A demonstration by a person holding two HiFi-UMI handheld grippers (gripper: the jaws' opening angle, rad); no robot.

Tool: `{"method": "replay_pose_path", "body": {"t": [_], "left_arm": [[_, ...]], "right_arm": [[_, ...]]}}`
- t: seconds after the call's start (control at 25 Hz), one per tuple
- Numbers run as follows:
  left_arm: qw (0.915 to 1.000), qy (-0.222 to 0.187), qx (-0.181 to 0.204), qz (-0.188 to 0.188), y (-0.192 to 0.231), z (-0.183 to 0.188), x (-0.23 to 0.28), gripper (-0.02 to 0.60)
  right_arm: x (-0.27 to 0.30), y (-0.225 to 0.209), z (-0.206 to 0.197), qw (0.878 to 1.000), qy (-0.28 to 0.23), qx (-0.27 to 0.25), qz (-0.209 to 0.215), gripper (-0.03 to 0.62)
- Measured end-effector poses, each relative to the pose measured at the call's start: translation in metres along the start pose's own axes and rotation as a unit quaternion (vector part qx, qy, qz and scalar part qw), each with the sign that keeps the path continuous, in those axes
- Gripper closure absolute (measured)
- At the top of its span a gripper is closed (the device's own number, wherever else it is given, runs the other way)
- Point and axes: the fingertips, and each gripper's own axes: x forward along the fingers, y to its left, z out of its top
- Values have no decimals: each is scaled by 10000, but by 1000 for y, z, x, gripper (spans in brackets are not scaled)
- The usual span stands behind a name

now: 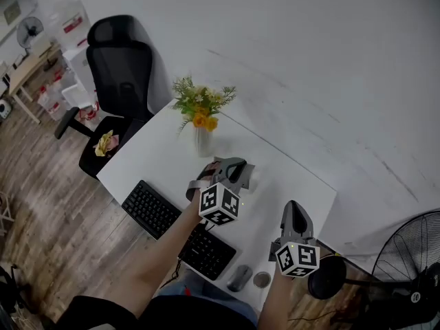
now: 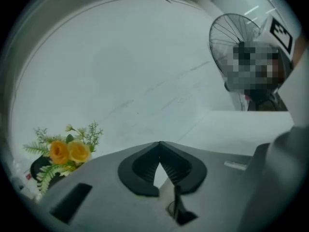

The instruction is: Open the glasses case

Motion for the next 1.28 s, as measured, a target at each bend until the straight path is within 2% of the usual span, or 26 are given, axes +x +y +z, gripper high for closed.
{"method": "replay_pose_path", "body": {"t": [0.16, 0.32, 0.56, 0.64, 0.84, 1.28], "left_arm": [[9935, -486, -988, 297, 24, 21, -41, 572], [9776, -939, -1804, 540, 48, 27, -81, 572], [9526, -1443, -2547, 824, 71, 18, -131, 572], [9473, -1512, -2680, 886, 74, 14, -142, 572], [9409, -1478, -2888, 973, 77, -1, -158, 574], [9436, -1337, -2864, 984, 71, -10, -164, 572]], "right_arm": [[6, 11, 9, 9998, -116, -47, 139, 582], [12, 23, 18, 9993, -203, -137, 265, 582], [16, 28, 30, 9988, -317, -240, 292, 582], [16, 28, 34, 9987, -345, -269, 278, 582], [15, 29, 39, 9984, -401, -319, 244, 582], [11, 31, 37, 9985, -355, -366, 205, 583]]}}
